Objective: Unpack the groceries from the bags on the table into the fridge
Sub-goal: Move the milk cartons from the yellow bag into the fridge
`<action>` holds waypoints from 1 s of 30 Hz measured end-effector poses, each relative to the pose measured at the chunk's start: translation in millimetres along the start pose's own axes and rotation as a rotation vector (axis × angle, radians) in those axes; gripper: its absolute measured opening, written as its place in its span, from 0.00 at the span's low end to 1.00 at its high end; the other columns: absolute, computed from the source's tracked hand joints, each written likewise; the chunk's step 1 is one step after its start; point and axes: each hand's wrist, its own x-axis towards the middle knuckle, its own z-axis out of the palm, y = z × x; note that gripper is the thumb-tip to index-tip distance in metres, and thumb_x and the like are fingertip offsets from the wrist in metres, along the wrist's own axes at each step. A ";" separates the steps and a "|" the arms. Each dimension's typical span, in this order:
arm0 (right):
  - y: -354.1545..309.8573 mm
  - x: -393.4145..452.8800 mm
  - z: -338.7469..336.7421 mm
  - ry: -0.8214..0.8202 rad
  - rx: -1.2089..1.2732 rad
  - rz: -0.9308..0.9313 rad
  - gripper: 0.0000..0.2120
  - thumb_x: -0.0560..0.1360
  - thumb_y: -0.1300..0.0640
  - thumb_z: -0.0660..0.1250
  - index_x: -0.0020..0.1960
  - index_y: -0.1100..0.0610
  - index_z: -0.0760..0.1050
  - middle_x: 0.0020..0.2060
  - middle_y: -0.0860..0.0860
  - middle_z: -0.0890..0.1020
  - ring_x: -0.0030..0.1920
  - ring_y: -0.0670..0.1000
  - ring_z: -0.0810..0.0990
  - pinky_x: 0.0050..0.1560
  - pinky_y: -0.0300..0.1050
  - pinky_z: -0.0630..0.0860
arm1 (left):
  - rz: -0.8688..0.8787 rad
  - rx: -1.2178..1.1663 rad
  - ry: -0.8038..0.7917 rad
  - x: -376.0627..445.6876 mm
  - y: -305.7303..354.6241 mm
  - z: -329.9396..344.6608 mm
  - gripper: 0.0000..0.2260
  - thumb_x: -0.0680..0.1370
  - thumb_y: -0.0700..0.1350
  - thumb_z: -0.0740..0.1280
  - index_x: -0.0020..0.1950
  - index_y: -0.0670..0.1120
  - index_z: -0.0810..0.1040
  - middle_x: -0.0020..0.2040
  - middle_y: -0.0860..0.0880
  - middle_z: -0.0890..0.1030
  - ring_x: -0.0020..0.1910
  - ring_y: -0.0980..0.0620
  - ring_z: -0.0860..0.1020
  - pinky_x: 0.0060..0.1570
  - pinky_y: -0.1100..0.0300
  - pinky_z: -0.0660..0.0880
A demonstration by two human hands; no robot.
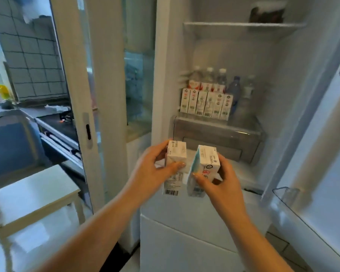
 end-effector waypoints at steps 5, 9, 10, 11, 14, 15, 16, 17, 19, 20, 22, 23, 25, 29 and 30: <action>20.8 65.8 -8.2 0.180 -0.048 0.026 0.28 0.66 0.54 0.74 0.61 0.37 0.66 0.59 0.45 0.75 0.58 0.46 0.76 0.52 0.44 0.79 | 0.003 -0.096 -0.084 88.5 -22.9 19.1 0.19 0.73 0.44 0.70 0.54 0.67 0.70 0.49 0.64 0.78 0.49 0.71 0.75 0.42 0.69 0.76; 44.0 124.8 -21.0 0.306 -0.044 0.031 0.31 0.66 0.53 0.74 0.66 0.42 0.67 0.59 0.46 0.76 0.56 0.44 0.78 0.48 0.40 0.79 | 0.012 -0.170 -0.129 157.7 -36.2 42.1 0.17 0.72 0.44 0.71 0.48 0.67 0.73 0.49 0.62 0.81 0.51 0.64 0.78 0.52 0.57 0.78; 50.5 140.6 -24.3 0.336 -0.040 0.027 0.31 0.66 0.54 0.74 0.67 0.43 0.68 0.59 0.46 0.76 0.55 0.43 0.78 0.48 0.38 0.79 | 0.017 -0.184 -0.137 175.2 -39.3 48.8 0.17 0.72 0.44 0.71 0.48 0.67 0.73 0.50 0.62 0.81 0.53 0.62 0.78 0.54 0.53 0.78; 57.0 156.3 -28.1 0.365 -0.034 0.022 0.31 0.67 0.55 0.74 0.67 0.44 0.68 0.59 0.46 0.77 0.55 0.42 0.78 0.47 0.37 0.79 | 0.029 -0.196 -0.148 192.7 -41.1 55.4 0.18 0.71 0.44 0.72 0.47 0.68 0.73 0.50 0.63 0.80 0.54 0.61 0.78 0.56 0.51 0.77; 75.0 203.5 -40.4 0.436 0.006 0.025 0.31 0.68 0.57 0.74 0.68 0.47 0.68 0.58 0.47 0.78 0.53 0.41 0.79 0.43 0.36 0.79 | 0.071 -0.220 -0.176 246.2 -42.5 77.3 0.19 0.71 0.45 0.72 0.47 0.69 0.72 0.50 0.64 0.80 0.56 0.61 0.77 0.58 0.51 0.76; 80.2 217.8 -44.9 0.459 0.025 0.021 0.31 0.68 0.58 0.74 0.68 0.47 0.69 0.57 0.46 0.78 0.51 0.39 0.79 0.41 0.35 0.79 | 0.081 -0.230 -0.183 263.6 -42.3 85.4 0.19 0.70 0.46 0.73 0.50 0.68 0.72 0.52 0.63 0.80 0.56 0.60 0.77 0.58 0.51 0.76; 85.0 231.3 -49.4 0.480 0.041 0.007 0.30 0.68 0.59 0.74 0.66 0.47 0.69 0.55 0.44 0.79 0.50 0.35 0.79 0.40 0.32 0.78 | 0.096 -0.242 -0.188 279.8 -41.6 93.5 0.19 0.70 0.46 0.73 0.53 0.66 0.72 0.54 0.61 0.80 0.57 0.60 0.77 0.58 0.51 0.76; 89.6 244.5 -54.0 0.497 0.046 -0.011 0.28 0.68 0.59 0.74 0.65 0.45 0.70 0.54 0.41 0.78 0.49 0.32 0.78 0.40 0.31 0.77 | 0.110 -0.252 -0.187 296.2 -41.9 102.8 0.21 0.69 0.46 0.73 0.55 0.65 0.72 0.55 0.59 0.80 0.57 0.59 0.77 0.58 0.50 0.76; 97.0 265.2 -61.6 0.531 0.044 -0.021 0.27 0.68 0.60 0.74 0.60 0.40 0.68 0.53 0.38 0.77 0.49 0.30 0.76 0.44 0.32 0.78 | 0.127 -0.271 -0.186 321.0 -41.1 120.1 0.20 0.69 0.45 0.74 0.55 0.63 0.73 0.55 0.59 0.80 0.57 0.59 0.77 0.58 0.51 0.76; 101.6 274.9 -65.8 0.552 0.052 -0.015 0.27 0.68 0.60 0.74 0.59 0.40 0.68 0.53 0.38 0.77 0.49 0.31 0.76 0.45 0.33 0.78 | 0.132 -0.281 -0.188 333.5 -43.0 130.1 0.20 0.69 0.45 0.74 0.55 0.62 0.73 0.54 0.60 0.80 0.56 0.59 0.78 0.58 0.52 0.76; 111.8 291.7 -75.6 0.585 0.075 0.010 0.27 0.68 0.60 0.74 0.61 0.44 0.68 0.54 0.42 0.77 0.49 0.34 0.76 0.42 0.32 0.78 | 0.135 -0.290 -0.197 354.6 -46.6 150.6 0.23 0.69 0.45 0.74 0.61 0.58 0.73 0.54 0.60 0.79 0.56 0.61 0.77 0.58 0.54 0.76; 116.5 298.7 -80.8 0.597 0.087 0.028 0.27 0.68 0.59 0.74 0.63 0.46 0.68 0.55 0.43 0.77 0.49 0.35 0.76 0.39 0.32 0.77 | 0.136 -0.288 -0.203 364.2 -50.6 160.9 0.24 0.69 0.46 0.74 0.62 0.57 0.73 0.54 0.60 0.79 0.56 0.61 0.77 0.59 0.54 0.75; 124.3 309.3 -92.6 0.627 0.101 0.050 0.27 0.68 0.60 0.73 0.64 0.49 0.68 0.55 0.45 0.76 0.49 0.36 0.75 0.36 0.30 0.76 | 0.126 -0.300 -0.221 378.6 -58.4 180.6 0.23 0.69 0.46 0.75 0.62 0.56 0.73 0.54 0.59 0.80 0.56 0.61 0.77 0.59 0.54 0.75; 135.9 320.8 -113.4 0.663 0.036 0.041 0.24 0.69 0.60 0.73 0.61 0.49 0.69 0.53 0.44 0.78 0.50 0.38 0.76 0.37 0.31 0.77 | 0.144 -0.305 -0.269 398.4 -67.7 214.3 0.18 0.69 0.45 0.75 0.54 0.61 0.75 0.52 0.58 0.81 0.55 0.59 0.78 0.59 0.53 0.75; 138.4 322.6 -117.1 0.653 0.034 0.043 0.23 0.69 0.60 0.73 0.61 0.49 0.70 0.52 0.43 0.78 0.50 0.38 0.77 0.37 0.31 0.77 | 0.155 -0.298 -0.274 401.3 -68.2 219.6 0.17 0.70 0.44 0.74 0.50 0.62 0.75 0.50 0.60 0.81 0.54 0.60 0.79 0.59 0.54 0.75</action>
